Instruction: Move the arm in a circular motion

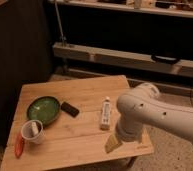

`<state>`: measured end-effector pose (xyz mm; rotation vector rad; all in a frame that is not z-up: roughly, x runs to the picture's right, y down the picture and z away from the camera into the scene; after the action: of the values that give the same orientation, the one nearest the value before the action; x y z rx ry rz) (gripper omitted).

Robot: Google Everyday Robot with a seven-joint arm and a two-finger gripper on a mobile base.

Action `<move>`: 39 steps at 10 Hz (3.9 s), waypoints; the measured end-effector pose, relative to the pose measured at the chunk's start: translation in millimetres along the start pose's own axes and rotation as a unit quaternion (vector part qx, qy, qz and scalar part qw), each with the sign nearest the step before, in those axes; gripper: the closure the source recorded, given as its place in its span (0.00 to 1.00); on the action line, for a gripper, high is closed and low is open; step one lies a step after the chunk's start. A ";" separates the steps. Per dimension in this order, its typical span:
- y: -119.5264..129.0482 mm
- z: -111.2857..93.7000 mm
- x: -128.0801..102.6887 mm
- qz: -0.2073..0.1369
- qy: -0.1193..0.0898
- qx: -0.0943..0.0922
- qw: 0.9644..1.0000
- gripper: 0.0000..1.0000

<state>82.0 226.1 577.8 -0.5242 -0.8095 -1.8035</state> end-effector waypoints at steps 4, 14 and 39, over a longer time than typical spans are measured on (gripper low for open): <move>-91.4 4.4 44.1 -0.090 -0.035 -0.004 0.995 0.20; -171.5 -11.1 191.5 -0.175 -0.060 0.000 0.983 0.20; -93.7 -58.7 292.1 -0.181 -0.050 0.100 0.977 0.20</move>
<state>-109.5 18.3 710.9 -0.3523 -1.2030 -2.0062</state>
